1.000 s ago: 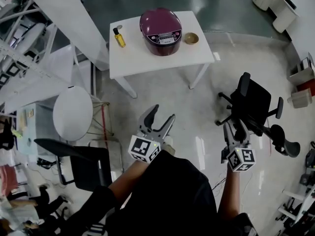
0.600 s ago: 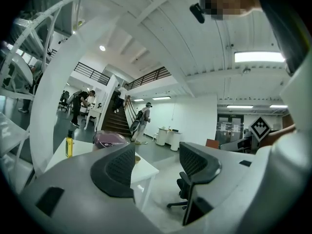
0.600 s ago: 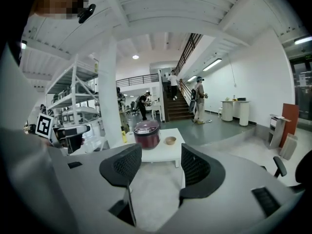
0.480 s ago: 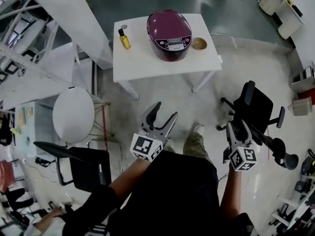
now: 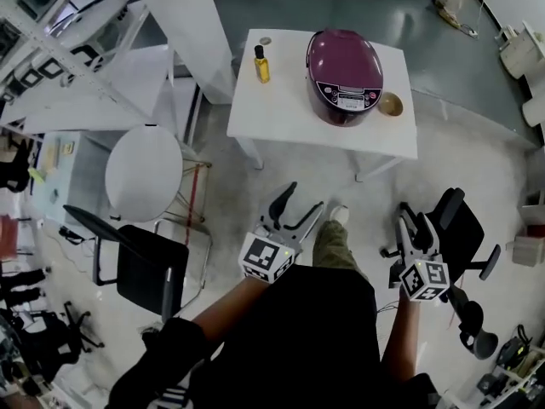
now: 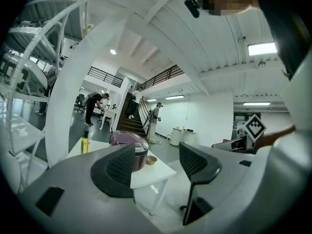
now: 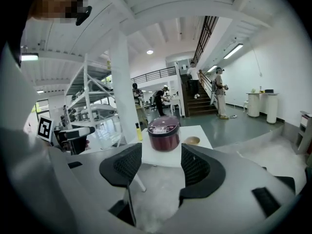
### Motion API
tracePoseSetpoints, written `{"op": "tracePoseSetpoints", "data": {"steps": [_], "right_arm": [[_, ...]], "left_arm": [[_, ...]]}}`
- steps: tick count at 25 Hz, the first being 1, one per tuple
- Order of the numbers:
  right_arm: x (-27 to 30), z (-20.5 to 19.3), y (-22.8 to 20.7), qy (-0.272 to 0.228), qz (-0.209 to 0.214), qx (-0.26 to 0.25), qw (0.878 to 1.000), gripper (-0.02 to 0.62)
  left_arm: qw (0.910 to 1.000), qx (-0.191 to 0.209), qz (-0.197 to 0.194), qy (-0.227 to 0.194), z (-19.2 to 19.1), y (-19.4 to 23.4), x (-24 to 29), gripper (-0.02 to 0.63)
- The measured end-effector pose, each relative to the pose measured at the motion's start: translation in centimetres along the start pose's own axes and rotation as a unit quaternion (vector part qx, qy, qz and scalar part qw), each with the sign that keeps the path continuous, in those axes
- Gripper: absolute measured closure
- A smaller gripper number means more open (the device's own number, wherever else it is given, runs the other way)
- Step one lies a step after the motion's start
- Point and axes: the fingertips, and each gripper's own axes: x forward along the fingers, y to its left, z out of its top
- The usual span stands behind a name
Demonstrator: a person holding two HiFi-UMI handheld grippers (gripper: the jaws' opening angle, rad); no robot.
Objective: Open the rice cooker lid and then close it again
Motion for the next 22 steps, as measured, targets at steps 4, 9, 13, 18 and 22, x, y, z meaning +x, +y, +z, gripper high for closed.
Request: {"op": "tracePoseSetpoints", "data": {"steps": [4,9,13,18,22], "right_arm": [[5.3,1.5,-0.5,0.008,0.052,-0.007,0.999,0.374],[11.1,4.4,-2.9,0.004,0.092,-0.007,0.996,0.374],[14.5,5.9,-4.9,0.014,0.121,-0.006,0.992,0.374],[18.4,7.4,-6.7,0.023,0.155,-0.017,0.988,0.374],[20.6,8.4,-7.8,0.026,0.175,-0.020,0.984,0.374]], "left_arm": [[0.9991,-0.001,0.041,-0.002,0.9,1.9,2.3,0.345],[0.9982,0.007,0.059,0.009,1.6,3.6,8.0,0.345],[0.9967,0.010,0.080,0.008,2.7,3.8,12.4,0.345],[0.9949,0.014,0.099,0.016,3.3,4.1,17.0,0.345],[0.9935,0.017,0.110,0.025,3.5,4.4,19.8,0.344]]}}
